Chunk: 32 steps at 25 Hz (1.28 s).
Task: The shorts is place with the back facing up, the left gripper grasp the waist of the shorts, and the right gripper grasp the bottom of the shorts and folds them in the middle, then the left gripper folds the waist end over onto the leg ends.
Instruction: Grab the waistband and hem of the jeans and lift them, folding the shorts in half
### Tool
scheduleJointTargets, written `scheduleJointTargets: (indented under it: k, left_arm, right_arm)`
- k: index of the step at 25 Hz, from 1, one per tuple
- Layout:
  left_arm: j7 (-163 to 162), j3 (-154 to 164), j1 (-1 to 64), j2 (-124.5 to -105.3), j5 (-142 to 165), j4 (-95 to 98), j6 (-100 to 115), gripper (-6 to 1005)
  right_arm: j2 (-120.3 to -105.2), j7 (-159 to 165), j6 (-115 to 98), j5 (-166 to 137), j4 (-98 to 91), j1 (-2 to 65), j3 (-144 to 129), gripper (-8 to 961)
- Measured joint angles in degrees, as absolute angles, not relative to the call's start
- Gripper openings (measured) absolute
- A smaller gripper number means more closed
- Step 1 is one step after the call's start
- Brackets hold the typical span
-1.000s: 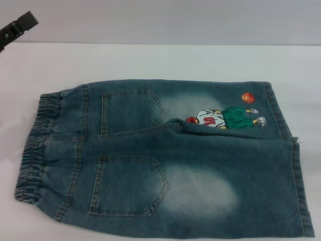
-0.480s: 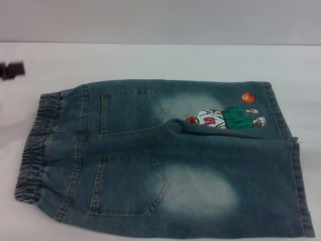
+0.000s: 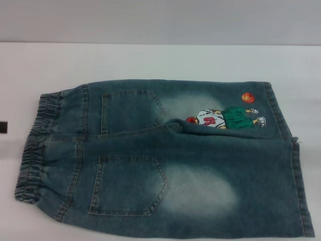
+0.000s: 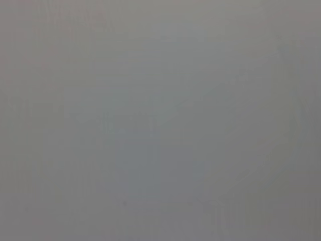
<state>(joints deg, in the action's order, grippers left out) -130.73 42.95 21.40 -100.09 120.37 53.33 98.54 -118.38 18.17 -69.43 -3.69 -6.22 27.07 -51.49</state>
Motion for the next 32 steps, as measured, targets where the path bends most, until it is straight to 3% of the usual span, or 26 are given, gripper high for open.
scheduleJointTargets:
  k: [3,4,13,19,32]
  left_arm:
    - [-130.74,42.21,21.35,-100.62,122.31,53.94,98.44,835]
    - [-130.41,39.35,21.42,-101.66,126.36,54.48,98.66,835]
    - [-130.38,38.81,21.31,-102.87,131.02,54.5,99.0,834]
    - [-130.55,38.78,21.3,-105.03,134.46,54.5,99.06,834]
    - [-130.99,39.07,21.15,-106.59,135.5,53.78,100.52,834]
  right_arm:
    - [-118.38,18.14,-69.42,-3.69,-6.13,27.08,-51.5,631]
    - [-118.38,18.14,-69.43,-3.69,-6.13,27.07,-51.5,631]
    - [-118.27,18.15,-69.36,-3.69,-6.19,27.16,-51.5,630]
    - [-118.11,18.15,-69.34,-3.69,-6.13,27.22,-51.5,630]
    - [-117.7,18.16,-69.34,-3.69,-5.94,27.39,-51.5,630]
